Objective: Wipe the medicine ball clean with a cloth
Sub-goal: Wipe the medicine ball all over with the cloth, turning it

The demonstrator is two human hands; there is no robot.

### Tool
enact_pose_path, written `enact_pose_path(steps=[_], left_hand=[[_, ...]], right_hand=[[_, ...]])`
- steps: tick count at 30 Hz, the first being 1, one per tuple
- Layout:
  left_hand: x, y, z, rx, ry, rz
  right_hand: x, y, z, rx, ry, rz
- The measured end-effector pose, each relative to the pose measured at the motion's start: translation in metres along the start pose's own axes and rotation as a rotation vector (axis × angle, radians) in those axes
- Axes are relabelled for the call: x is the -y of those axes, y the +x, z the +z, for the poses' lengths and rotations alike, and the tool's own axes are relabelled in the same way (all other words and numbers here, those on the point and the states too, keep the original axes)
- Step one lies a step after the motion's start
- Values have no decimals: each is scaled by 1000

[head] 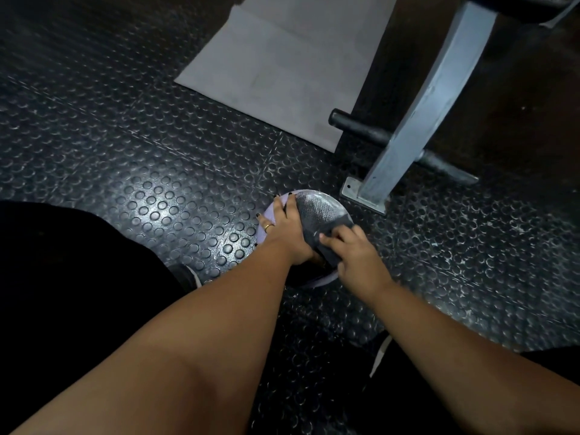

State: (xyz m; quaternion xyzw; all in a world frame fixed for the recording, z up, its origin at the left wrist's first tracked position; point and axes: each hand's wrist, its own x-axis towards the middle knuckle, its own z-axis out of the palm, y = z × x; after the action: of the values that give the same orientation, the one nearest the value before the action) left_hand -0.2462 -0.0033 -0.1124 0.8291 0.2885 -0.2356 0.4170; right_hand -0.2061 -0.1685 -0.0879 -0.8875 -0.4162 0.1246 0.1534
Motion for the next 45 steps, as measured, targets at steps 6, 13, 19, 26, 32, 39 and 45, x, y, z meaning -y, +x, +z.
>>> enact_pose_path(steps=[6,13,19,26,32,39,45], left_hand=[[0,-3,-3,-5,-18,1],[3,2,-4,-29,-23,-3],[1,-1,-7,-41,-21,21],[3,-1,-3,-50,-44,-10],[4,1,2,-65,12,41],[7,3,4,-62,-23,5],[11,1,-1,-49,-13,36]], right_hand=[[-3,0,-13,-141,103,82],[15,17,-2,-6,27,12],[-14,-17,-5,-43,-12,57],[12,18,0,-27,29,-20],[-11,-3,-3,-39,-75,-117],[-1,17,-7,-153,9,-125],[-15,8,2,-88,-106,-252]])
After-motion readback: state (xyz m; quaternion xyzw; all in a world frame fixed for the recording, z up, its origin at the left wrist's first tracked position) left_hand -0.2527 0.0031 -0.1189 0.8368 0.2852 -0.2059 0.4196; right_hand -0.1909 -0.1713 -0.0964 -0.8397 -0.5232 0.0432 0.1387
